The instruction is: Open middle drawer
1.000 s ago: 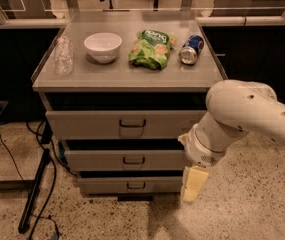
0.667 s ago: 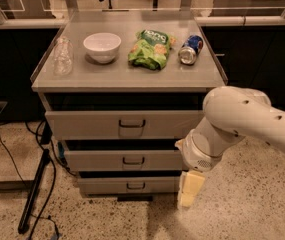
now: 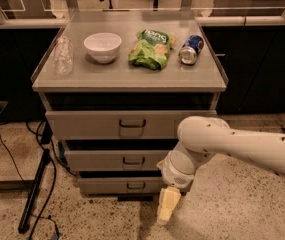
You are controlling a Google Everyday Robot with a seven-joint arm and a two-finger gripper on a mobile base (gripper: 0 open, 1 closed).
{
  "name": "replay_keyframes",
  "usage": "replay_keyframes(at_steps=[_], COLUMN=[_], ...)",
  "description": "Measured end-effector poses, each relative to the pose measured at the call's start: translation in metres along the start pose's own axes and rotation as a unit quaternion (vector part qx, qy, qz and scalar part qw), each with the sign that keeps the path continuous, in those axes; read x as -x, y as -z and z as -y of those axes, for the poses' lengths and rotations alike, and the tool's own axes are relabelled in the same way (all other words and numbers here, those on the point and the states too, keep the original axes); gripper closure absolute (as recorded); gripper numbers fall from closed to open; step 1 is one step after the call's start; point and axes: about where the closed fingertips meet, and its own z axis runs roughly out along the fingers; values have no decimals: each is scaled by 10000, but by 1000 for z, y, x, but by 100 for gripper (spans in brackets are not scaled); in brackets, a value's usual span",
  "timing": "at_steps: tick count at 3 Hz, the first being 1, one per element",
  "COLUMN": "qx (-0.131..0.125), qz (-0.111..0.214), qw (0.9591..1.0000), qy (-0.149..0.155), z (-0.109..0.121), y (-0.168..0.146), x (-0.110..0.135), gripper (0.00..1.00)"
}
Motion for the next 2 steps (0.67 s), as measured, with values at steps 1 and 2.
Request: replay_keyframes(at_steps=[1, 2], qx=[1, -60], qz=[1, -85], qw=[10000, 9999], qy=[0, -70], z=[0, 11], y=[0, -33], x=[0, 7], gripper=[0, 0])
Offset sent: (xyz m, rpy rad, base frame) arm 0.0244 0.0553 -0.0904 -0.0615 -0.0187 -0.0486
